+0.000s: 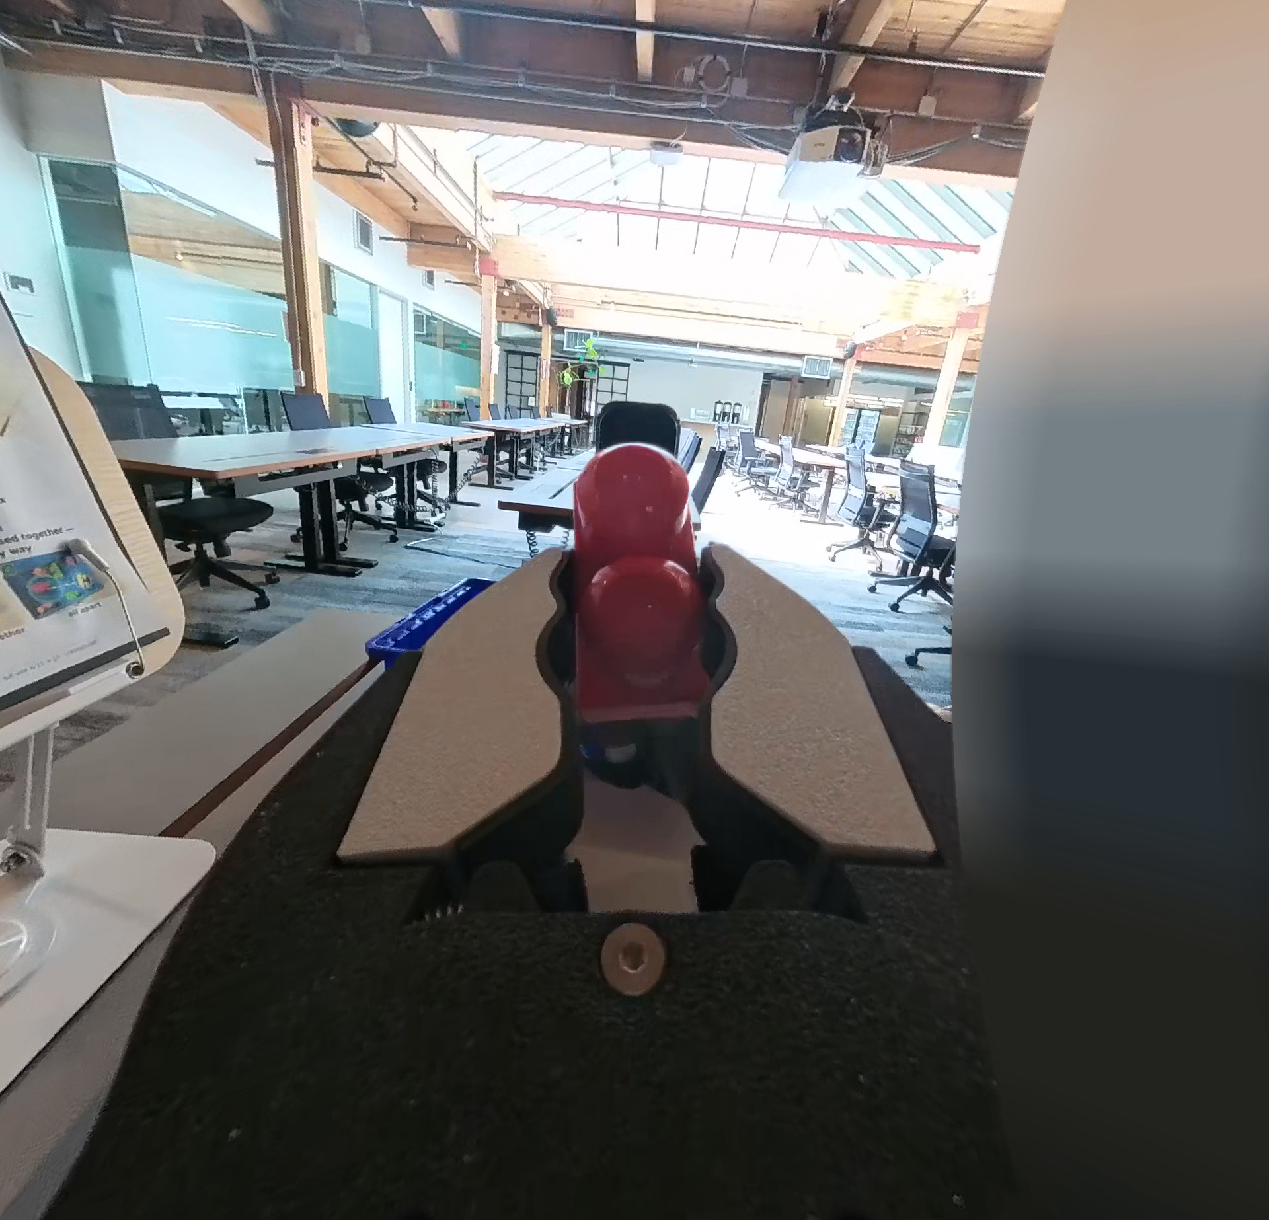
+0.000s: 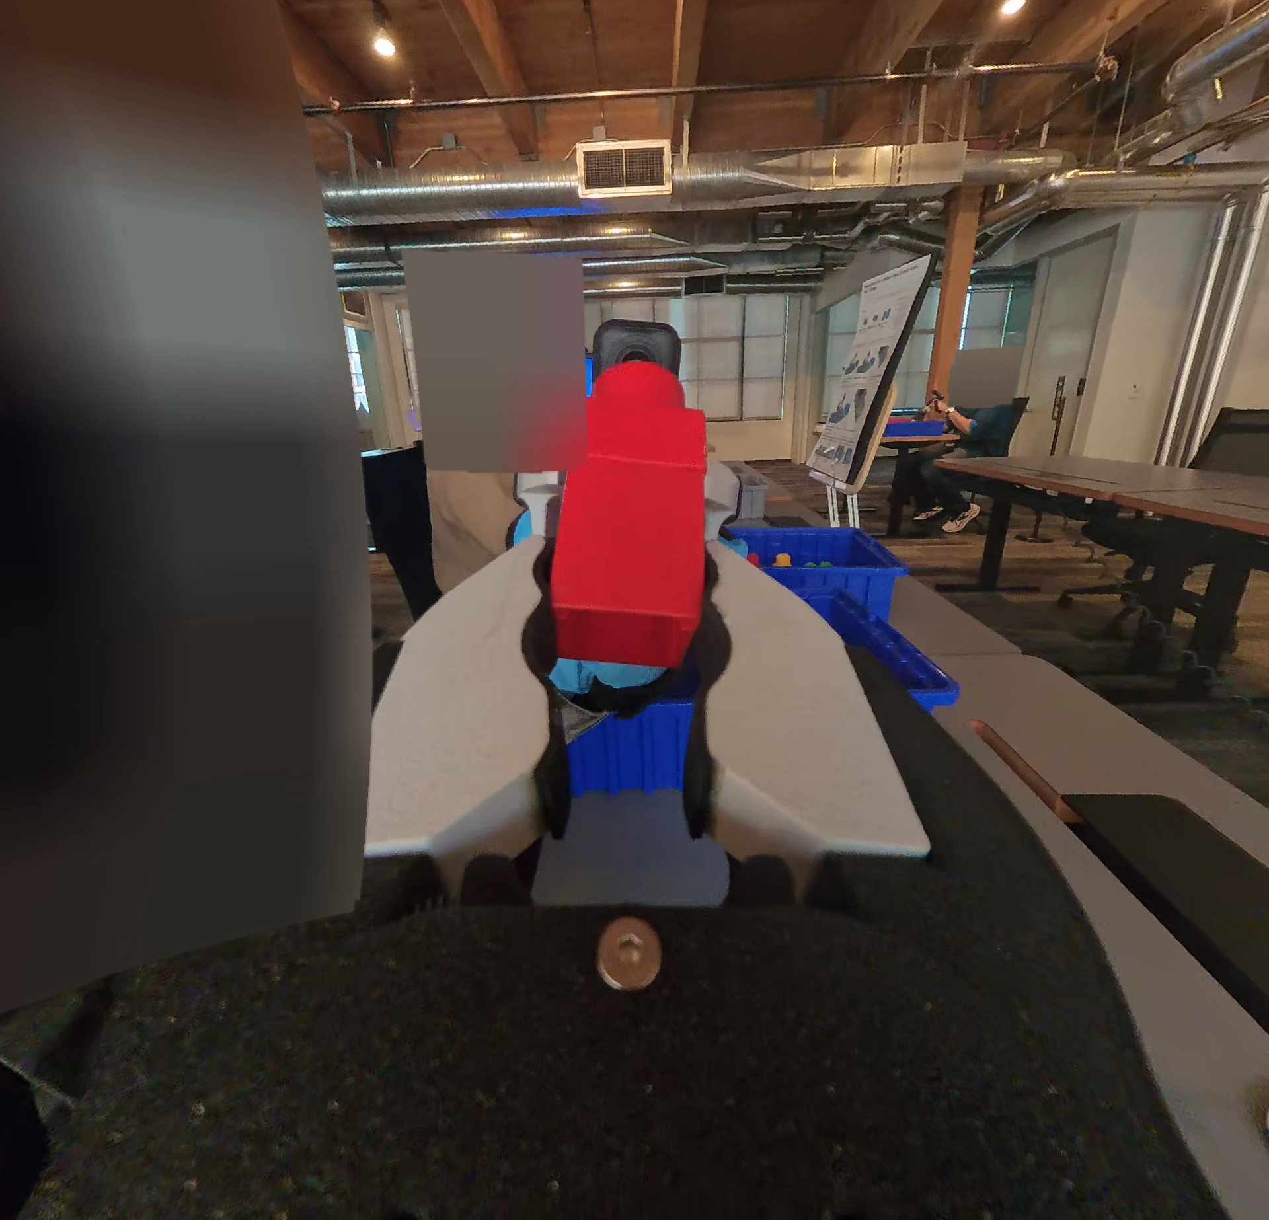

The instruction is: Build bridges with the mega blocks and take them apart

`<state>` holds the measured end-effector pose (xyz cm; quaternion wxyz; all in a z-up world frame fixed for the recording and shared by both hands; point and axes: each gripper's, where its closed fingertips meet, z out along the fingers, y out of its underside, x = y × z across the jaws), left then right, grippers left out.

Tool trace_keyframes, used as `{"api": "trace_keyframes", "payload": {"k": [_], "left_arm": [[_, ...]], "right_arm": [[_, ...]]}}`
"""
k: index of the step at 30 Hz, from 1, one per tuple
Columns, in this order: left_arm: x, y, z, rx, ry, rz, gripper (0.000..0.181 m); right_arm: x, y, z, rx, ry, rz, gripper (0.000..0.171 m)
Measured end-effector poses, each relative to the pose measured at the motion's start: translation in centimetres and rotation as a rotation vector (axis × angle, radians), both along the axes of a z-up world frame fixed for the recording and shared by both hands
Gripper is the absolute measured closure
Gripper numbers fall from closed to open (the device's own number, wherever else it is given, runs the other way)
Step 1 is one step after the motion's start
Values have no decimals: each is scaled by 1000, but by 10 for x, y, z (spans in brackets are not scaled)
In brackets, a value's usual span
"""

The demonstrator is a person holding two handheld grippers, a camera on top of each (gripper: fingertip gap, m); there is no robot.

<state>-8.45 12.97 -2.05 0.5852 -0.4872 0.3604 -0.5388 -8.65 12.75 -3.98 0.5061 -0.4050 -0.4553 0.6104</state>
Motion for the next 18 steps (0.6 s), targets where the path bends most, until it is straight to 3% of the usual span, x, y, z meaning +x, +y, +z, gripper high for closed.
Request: {"api": "trace_keyframes", "payload": {"k": [1, 4, 7, 10, 14, 18], "left_arm": [[-1, 0, 1, 2, -7, 6, 148], [-2, 2, 3, 18, -16, 35, 148], [-51, -10, 39, 51, -298, 26, 148], [-92, -1, 29, 83, -181, 258, 148], [-107, -5, 25, 85, -135, 303, 148], [-107, 5, 16, 51, -57, 367, 147]], "right_arm": [[0, 0, -1, 2, -1, 2, 134], [-1, 1, -4, -1, 3, 26, 135], [9, 15, -13, -1, -25, -21, 135], [31, 32, -8, -5, -5, -89, 134], [67, 73, -22, 78, -211, -425, 134], [155, 125, -52, 31, -477, -891, 134]]}}
